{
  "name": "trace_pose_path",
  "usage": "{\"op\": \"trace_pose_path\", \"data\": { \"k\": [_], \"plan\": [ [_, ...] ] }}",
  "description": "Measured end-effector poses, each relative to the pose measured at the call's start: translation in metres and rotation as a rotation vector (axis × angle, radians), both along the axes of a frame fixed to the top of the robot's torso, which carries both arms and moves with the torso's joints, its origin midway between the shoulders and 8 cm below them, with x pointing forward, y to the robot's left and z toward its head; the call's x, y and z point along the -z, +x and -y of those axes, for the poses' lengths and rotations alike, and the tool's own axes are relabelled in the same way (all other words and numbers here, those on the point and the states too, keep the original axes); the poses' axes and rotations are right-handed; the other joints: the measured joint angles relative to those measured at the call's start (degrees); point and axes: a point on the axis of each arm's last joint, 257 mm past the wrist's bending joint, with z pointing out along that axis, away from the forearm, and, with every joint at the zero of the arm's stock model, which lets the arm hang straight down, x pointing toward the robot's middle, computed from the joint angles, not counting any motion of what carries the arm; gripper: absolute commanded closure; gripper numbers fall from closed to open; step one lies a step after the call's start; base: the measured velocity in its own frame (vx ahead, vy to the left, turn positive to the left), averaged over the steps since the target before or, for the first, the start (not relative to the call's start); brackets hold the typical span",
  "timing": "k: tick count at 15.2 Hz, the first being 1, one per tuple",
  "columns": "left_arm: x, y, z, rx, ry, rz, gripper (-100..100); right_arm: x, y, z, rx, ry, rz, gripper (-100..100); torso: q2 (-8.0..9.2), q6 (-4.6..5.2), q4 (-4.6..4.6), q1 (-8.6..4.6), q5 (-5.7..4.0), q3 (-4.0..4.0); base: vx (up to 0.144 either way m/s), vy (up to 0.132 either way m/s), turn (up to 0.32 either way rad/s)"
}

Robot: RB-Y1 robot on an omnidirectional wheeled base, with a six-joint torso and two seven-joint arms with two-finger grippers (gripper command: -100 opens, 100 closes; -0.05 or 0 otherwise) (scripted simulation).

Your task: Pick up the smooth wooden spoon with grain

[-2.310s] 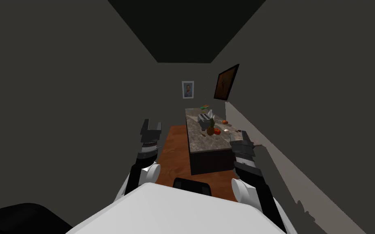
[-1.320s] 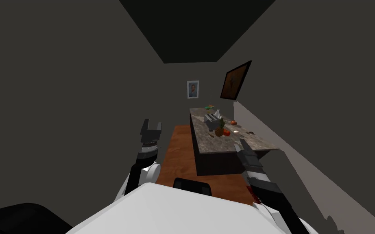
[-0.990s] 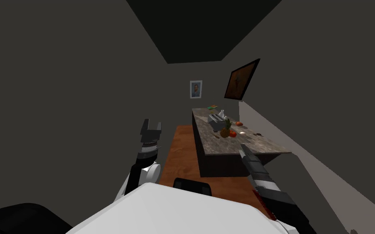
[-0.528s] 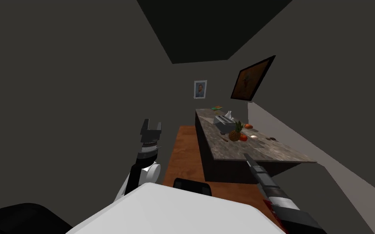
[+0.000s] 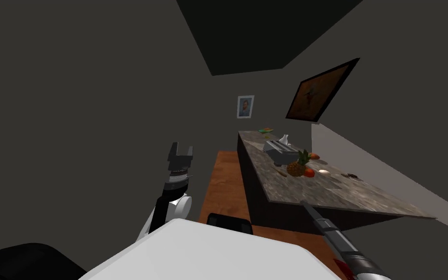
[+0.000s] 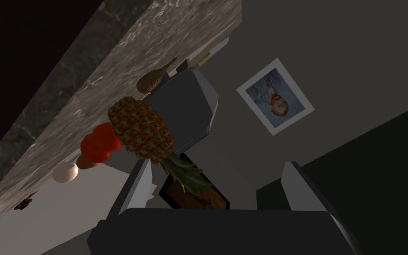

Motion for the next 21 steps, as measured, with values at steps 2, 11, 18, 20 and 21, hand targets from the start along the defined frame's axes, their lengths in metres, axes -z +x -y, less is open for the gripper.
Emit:
{"op": "trace_pose_path", "data": {
  "k": [2, 11, 18, 20, 21],
  "plan": [
    [0.0, 0.0, 0.0, 0.0, 0.0, 0.0, 0, 0.012, -0.016, 0.01, -0.002, -0.057, -0.06, -100, -0.11, 0.0, -0.02, -0.02, -0.01, -0.05, 0.132, 0.092, 0.118],
    [0.0, 0.0, 0.0, 0.0, 0.0, 0.0, 0, 0.049, -0.084, 0.052, -0.036, -0.291, -0.293, -100, -0.2, -0.01, -0.04, -0.2, -0.05, -0.12, 0.133, 0.056, 0.095],
    [0.0, 0.0, 0.0, 0.0, 0.0, 0.0, 0, 0.066, -0.142, 0.081, -0.085, -0.449, -0.473, -100, -0.13, -0.01, -0.03, -0.22, -0.05, -0.08, 0.132, 0.031, 0.087],
    [0.0, 0.0, 0.0, 0.0, 0.0, 0.0, 0, 0.07, -0.161, 0.09, -0.105, -0.496, -0.534, -100, -0.26, -0.02, -0.05, -0.25, -0.06, -0.14, 0.18, 0.016, 0.134],
    [0.0, 0.0, 0.0, 0.0, 0.0, 0.0, 0, 0.072, -0.171, 0.093, -0.115, -0.518, -0.561, -100, -0.34, -0.02, -0.07, -0.28, -0.07, -0.19, 0.145, -0.001, 0.028]
  ]
}}
